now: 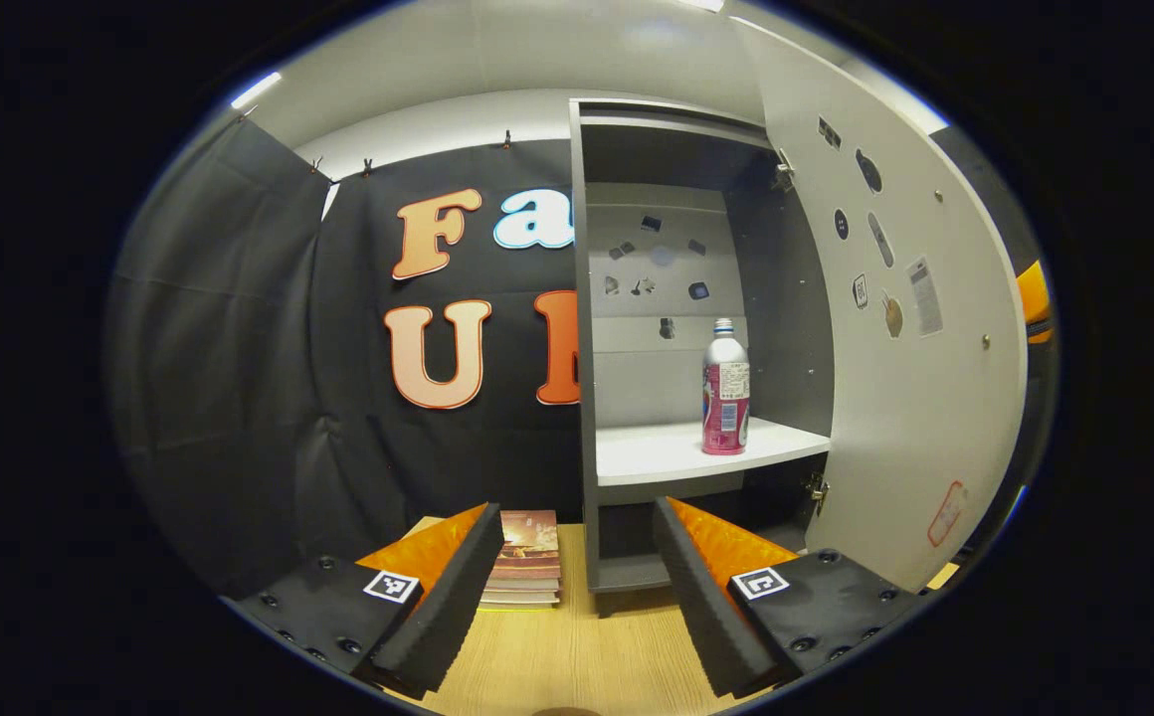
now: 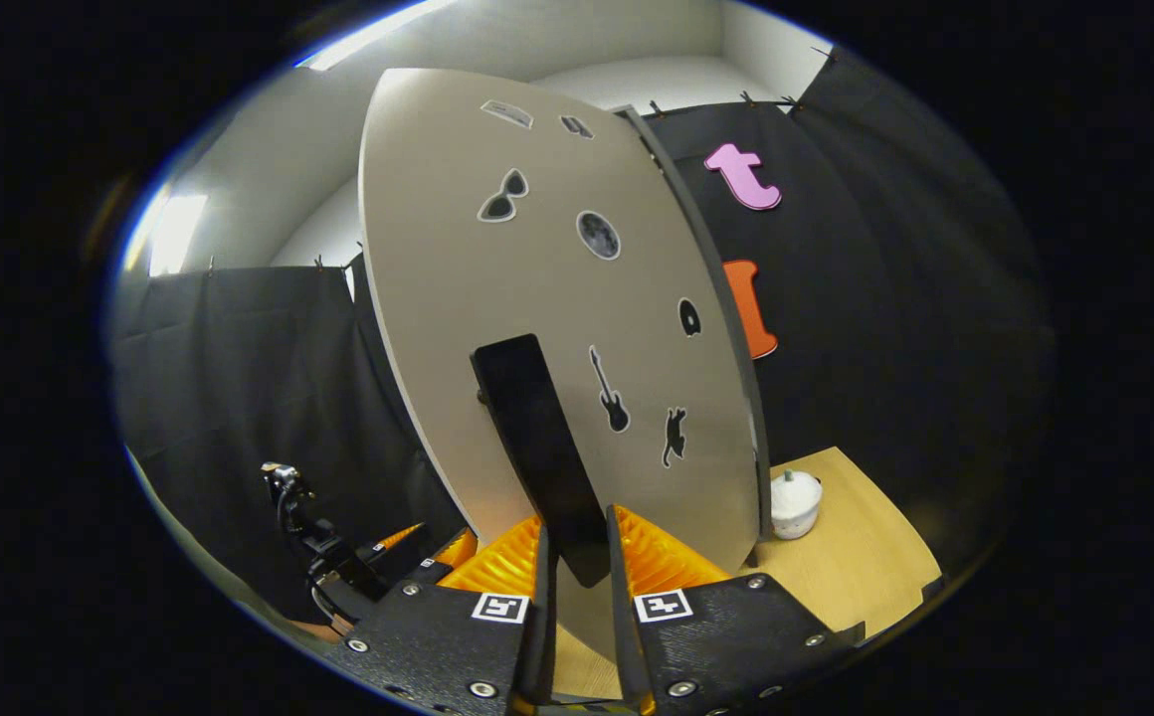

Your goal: Open the cabinet door with the right hand, grasp the bottle in the cabinet with the left hand and place it on the coaster, then close the cabinet door with the right hand.

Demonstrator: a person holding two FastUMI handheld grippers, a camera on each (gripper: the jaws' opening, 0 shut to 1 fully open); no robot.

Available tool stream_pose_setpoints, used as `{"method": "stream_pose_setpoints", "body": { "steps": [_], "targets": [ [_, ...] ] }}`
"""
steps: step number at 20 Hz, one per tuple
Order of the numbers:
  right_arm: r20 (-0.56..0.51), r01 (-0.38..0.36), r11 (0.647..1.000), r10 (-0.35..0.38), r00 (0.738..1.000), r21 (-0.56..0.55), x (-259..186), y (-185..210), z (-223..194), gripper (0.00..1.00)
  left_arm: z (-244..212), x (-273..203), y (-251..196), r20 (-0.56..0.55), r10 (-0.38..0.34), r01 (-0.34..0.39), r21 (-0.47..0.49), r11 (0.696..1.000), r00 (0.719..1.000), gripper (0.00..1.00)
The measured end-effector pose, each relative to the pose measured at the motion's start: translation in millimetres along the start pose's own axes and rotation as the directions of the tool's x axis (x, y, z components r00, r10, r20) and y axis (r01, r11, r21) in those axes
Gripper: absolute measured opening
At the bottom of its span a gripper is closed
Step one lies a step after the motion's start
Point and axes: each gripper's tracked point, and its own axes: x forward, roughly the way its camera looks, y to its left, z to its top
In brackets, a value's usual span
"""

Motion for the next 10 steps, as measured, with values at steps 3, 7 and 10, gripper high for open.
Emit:
{"method": "stream_pose_setpoints", "body": {
  "steps": [3, 7, 10],
  "targets": [
    [0.023, 0.020, 0.999, -0.021, 1.000, 0.031, -2, -5, 4, 0.24, -7, 4, -21, -0.014, -0.026, 0.026, 0.000, 1.000, 1.000, 1.00],
    [0.054, 0.050, 0.993, -0.056, 0.997, 0.106, -6, -10, 9, 0.24, -8, 7, -44, -0.025, -0.058, 0.058, 0.011, 0.998, 0.998, 0.97],
    [0.074, 0.084, 0.991, -0.092, 0.993, 0.105, -11, -18, 11, 0.24, -9, 10, -60, -0.031, -0.078, 0.079, 0.018, 0.997, 0.996, 0.97]
  ]
}}
